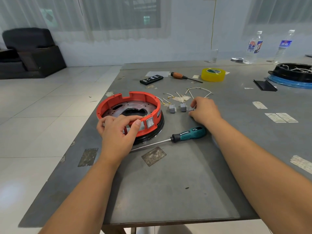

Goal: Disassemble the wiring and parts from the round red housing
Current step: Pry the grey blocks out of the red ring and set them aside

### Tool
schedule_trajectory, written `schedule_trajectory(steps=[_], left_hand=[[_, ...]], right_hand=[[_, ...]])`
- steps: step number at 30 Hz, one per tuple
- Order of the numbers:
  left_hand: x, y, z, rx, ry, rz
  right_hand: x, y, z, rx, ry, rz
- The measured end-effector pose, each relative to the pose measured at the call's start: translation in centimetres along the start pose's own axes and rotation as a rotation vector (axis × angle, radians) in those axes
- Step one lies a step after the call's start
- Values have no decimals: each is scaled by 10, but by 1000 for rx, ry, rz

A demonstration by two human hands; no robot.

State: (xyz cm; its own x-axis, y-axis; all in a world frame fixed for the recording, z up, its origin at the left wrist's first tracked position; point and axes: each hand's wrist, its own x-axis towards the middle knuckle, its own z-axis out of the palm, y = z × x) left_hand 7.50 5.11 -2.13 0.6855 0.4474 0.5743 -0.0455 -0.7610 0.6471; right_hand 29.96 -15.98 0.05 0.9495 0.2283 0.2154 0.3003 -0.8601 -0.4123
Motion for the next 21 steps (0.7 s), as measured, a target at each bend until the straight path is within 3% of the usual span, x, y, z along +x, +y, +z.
schedule_trajectory(steps=[14,17,21], left_hand=[[2,-4,1,60,-5,35],[2,-5,1,70,1,43],[2,-6,2,94,3,32]], right_hand=[[9,-2,-1,16,-51,35],[-6,-6,-10,44,-37,-70],[-39,-20,-23,99,-96,-387]])
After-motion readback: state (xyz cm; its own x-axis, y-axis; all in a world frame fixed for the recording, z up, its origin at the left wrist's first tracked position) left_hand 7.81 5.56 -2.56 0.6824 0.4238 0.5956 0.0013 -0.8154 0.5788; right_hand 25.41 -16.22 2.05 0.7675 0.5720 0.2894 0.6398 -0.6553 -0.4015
